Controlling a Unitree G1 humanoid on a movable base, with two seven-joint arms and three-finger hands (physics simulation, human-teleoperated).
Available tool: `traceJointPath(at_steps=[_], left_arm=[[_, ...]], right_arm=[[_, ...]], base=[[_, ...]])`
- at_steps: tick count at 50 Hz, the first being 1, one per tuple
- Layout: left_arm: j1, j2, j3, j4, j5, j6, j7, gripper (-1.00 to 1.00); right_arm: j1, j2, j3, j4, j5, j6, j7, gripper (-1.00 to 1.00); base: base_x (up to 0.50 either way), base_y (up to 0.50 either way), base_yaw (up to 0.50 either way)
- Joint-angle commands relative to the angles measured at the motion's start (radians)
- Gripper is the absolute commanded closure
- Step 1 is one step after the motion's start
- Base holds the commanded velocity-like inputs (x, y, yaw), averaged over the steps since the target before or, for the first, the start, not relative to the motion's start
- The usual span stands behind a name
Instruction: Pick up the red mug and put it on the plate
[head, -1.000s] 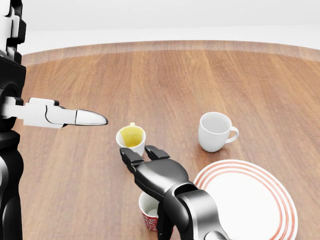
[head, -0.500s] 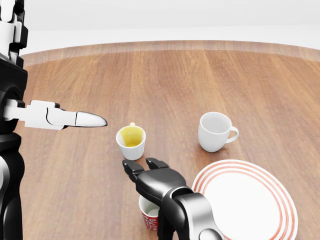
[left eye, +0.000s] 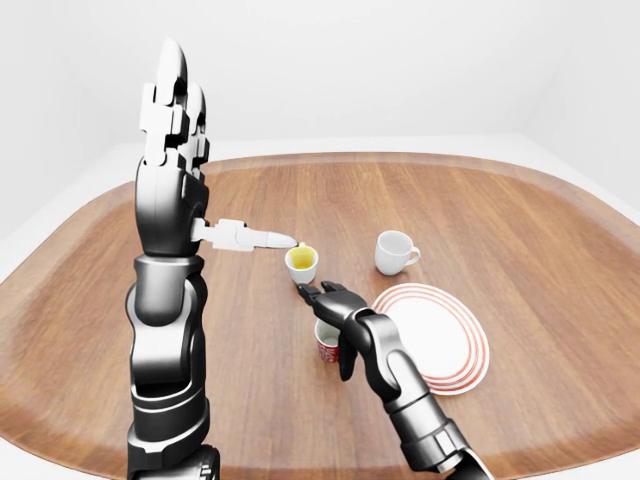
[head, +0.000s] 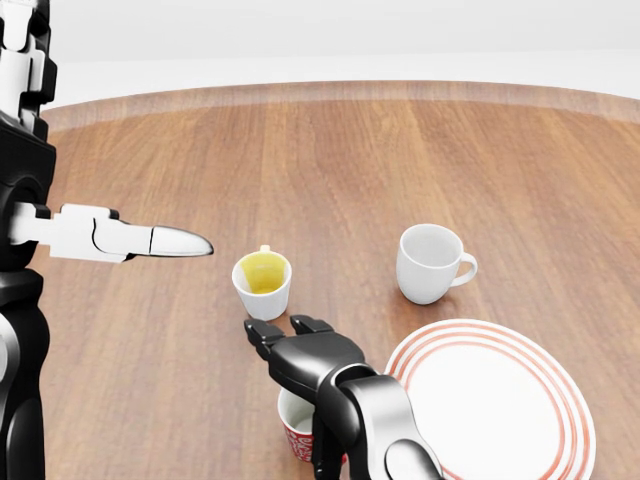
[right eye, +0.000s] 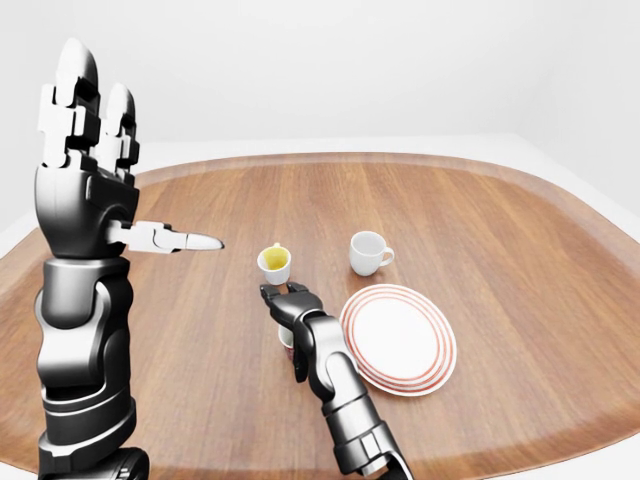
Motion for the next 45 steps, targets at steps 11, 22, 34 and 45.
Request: traceJointPath(at_steps=[11,22,34,45], left_arm=[[0.008,-0.001,0.001,0.007,-0.004,0.0,0.0,-1.0],[0.009,-0.002,0.002,0.01,-0.008,0.0,0.002,-1.0],[0.018,-0.004,0.001,0.012,-0.007,0.0,0.002,-1.0],[0.029,-0.002,0.008,0.017,-0.014,0.0,0.003,-1.0]], right_arm=[[-0.05,0.016,-0.002,0.158,0.01,0.0,-0.079,-1.0],[-0.068,0.015,-0.008,0.241,0.02,0.0,-0.124,-1.0],[-0.092,0.018,-0.013,0.348,0.038,0.0,-0.187,-1.0],[-0.095,0.016,-0.014,0.418,0.055,0.0,-0.233,-1.0]], base=[[0.0,0.0,0.0],[0.0,0.0,0.0],[0.0,0.0,0.0],[0.0,0.0,0.0]])
